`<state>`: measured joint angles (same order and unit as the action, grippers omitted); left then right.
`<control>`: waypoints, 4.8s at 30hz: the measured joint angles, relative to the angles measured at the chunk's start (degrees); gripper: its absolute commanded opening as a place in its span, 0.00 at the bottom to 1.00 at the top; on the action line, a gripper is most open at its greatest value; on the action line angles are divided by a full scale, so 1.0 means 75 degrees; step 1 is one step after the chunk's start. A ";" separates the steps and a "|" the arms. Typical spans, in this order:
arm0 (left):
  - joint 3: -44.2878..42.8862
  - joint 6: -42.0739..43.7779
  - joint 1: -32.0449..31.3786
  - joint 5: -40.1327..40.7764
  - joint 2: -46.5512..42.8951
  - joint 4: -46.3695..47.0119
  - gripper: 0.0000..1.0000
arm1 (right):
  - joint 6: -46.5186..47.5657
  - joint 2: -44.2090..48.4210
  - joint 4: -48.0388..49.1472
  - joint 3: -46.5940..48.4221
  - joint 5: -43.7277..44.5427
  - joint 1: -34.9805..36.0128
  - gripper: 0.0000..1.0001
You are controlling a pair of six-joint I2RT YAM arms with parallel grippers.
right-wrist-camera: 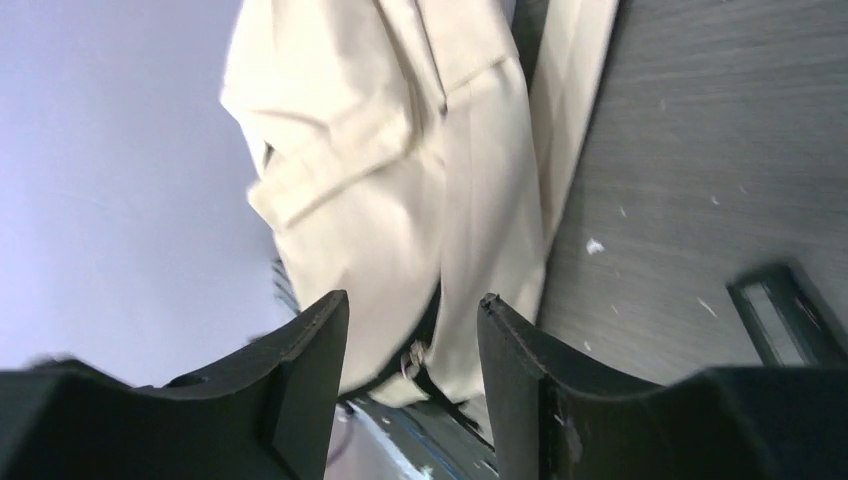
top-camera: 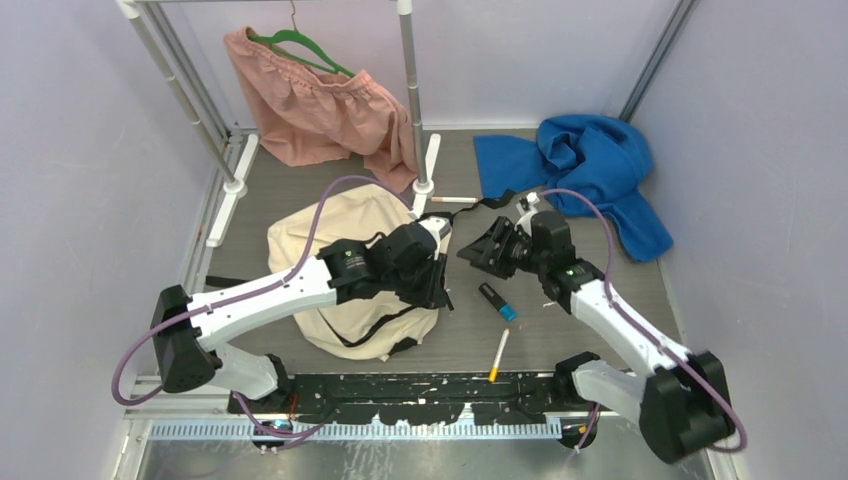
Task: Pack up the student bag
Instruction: Adjust the student bag at the center of the board, then zip the student bag at the center of the board.
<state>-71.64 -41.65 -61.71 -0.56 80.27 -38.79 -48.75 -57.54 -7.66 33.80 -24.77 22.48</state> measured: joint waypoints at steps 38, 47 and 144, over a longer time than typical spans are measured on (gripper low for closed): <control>0.0612 -0.3185 -0.0965 0.2559 0.1230 0.0935 0.46 | -0.1332 -0.3786 0.3552 0.0166 -0.2331 0.0309 0.01; 0.0772 -0.3663 -0.1011 0.3080 0.1352 0.1268 0.40 | -0.1361 -0.3786 0.3824 0.0012 -0.2337 0.0312 0.01; -0.1585 -0.9092 -0.1358 0.4820 0.2978 -0.3582 0.00 | -0.1320 -0.4229 0.4162 -0.0233 -0.2617 0.0393 0.01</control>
<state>-83.53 -109.84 -71.90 35.59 102.61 -65.65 -58.65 -89.25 23.55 32.05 -44.40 25.43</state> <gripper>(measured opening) 0.012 0.123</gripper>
